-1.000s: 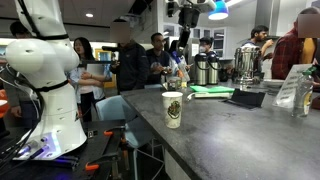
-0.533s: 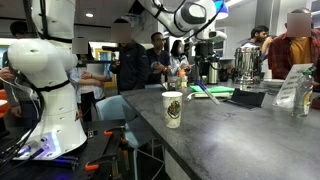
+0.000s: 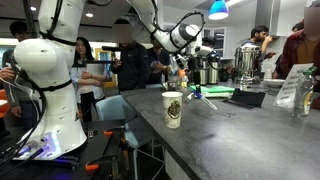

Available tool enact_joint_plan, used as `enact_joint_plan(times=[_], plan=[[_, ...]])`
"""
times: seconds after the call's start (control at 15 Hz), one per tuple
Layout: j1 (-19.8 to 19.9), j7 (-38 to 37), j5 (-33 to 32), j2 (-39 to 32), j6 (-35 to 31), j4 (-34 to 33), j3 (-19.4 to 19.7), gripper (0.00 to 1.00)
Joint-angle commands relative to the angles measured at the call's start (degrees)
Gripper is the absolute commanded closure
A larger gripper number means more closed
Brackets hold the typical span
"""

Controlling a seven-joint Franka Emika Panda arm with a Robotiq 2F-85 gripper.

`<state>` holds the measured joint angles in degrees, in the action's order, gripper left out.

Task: Take the pen out of the cup and put it on the counter

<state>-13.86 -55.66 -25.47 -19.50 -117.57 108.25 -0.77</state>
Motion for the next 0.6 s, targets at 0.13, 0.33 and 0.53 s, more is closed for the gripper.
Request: enact_joint_plan(times=[0.13, 0.33, 0.53], plan=[[-1.39, -6.89, -5.94, 1.42, -0.32, 0.58, 0.62, 0.35], [1.26, -2.05, -0.54, 6.48, -3.75, 4.12, -0.93, 0.13], [4.32, 7.11, 11.23, 12.64, -3.23, 7.63, -1.76, 0.0]])
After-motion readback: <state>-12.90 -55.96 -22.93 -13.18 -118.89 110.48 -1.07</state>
